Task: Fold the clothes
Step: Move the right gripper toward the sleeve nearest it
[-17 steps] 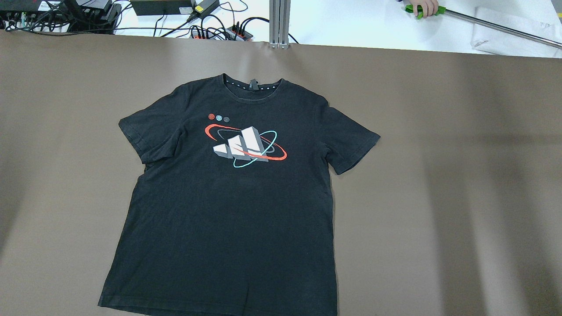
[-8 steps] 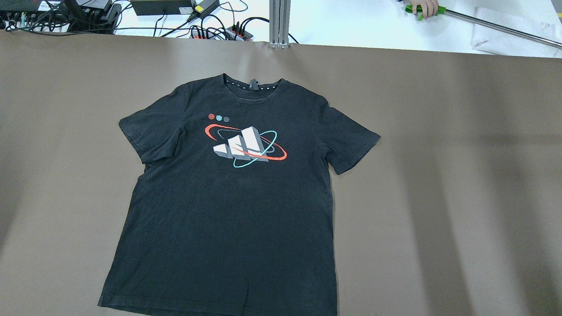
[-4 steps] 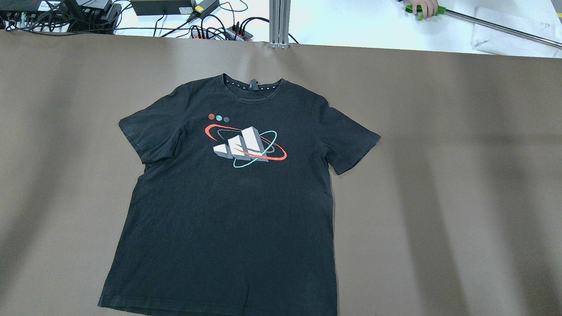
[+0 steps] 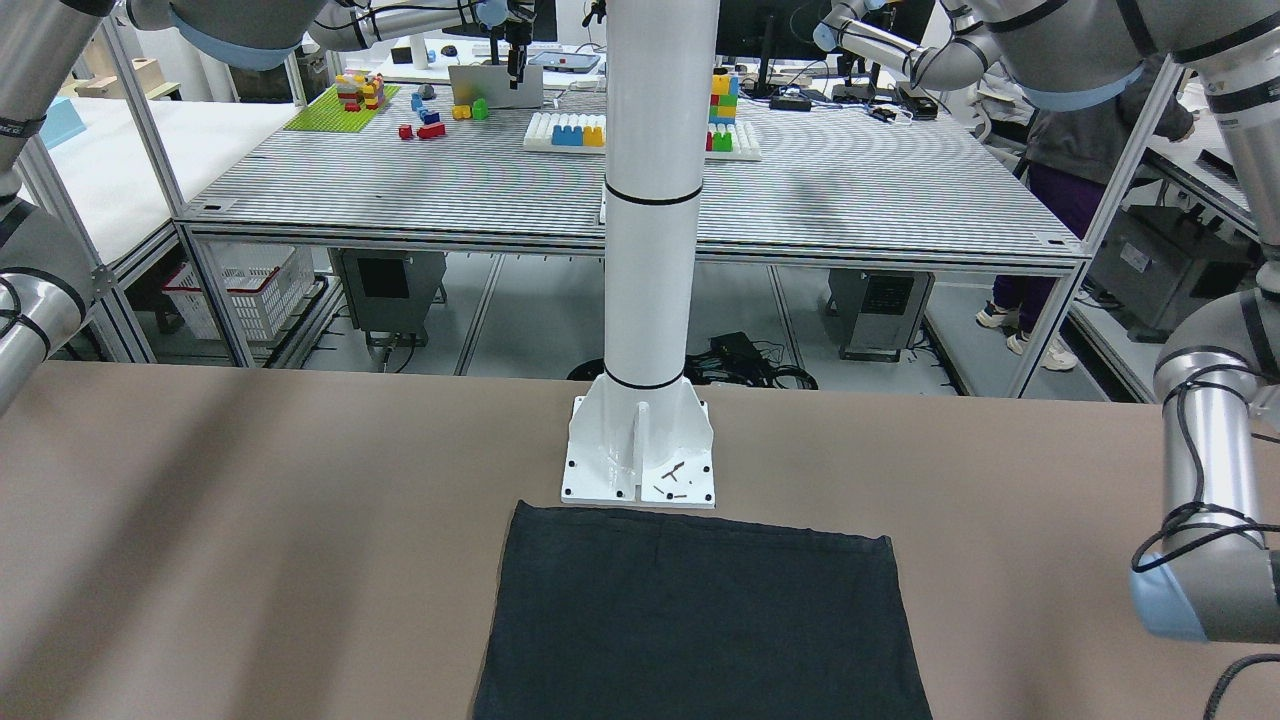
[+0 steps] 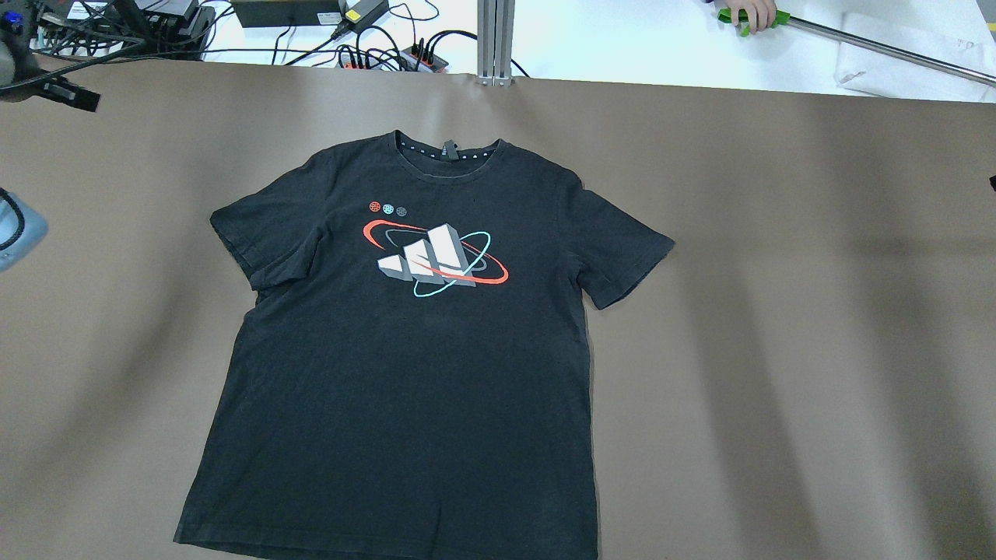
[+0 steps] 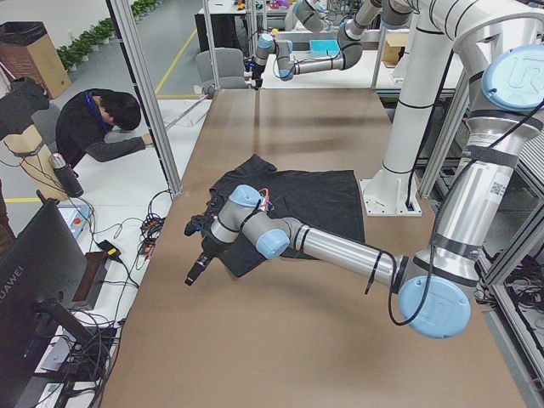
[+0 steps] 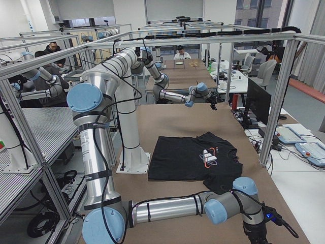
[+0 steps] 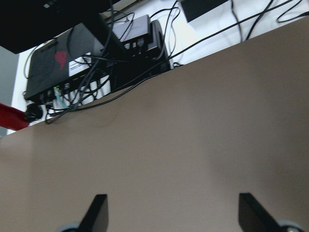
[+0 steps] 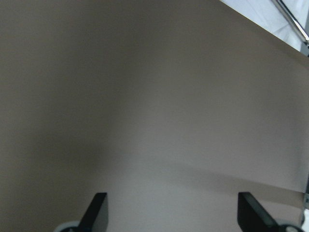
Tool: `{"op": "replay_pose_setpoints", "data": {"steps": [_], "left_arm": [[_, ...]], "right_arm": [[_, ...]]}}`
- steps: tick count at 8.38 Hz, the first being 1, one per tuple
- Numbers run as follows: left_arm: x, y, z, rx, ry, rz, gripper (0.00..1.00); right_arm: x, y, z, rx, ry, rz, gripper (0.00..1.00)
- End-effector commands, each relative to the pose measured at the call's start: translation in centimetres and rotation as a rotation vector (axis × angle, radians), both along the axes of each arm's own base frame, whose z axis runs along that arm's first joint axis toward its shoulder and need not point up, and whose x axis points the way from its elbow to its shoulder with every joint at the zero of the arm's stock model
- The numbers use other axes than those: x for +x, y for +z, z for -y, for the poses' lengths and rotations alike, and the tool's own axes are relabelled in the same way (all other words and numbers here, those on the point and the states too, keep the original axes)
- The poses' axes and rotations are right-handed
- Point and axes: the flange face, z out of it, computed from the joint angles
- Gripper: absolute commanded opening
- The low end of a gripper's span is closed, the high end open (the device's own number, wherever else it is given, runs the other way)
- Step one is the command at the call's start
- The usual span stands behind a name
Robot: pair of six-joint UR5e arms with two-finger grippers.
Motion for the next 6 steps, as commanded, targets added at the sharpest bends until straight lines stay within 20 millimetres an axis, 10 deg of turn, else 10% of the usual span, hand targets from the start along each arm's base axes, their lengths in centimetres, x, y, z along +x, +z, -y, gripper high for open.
{"op": "replay_pose_setpoints", "data": {"steps": [1, 6], "left_arm": [[4.2, -8.0, 1.8, 0.003, 0.031, -0.257, 0.95], [7.0, -10.5, 4.6, 0.004, 0.044, -0.515, 0.95]], "right_arm": [[-5.5, -6.3, 1.9, -0.042, 0.039, 0.240, 0.94], [-16.6, -13.2, 2.5, -0.019, 0.081, 0.435, 0.94]]}}
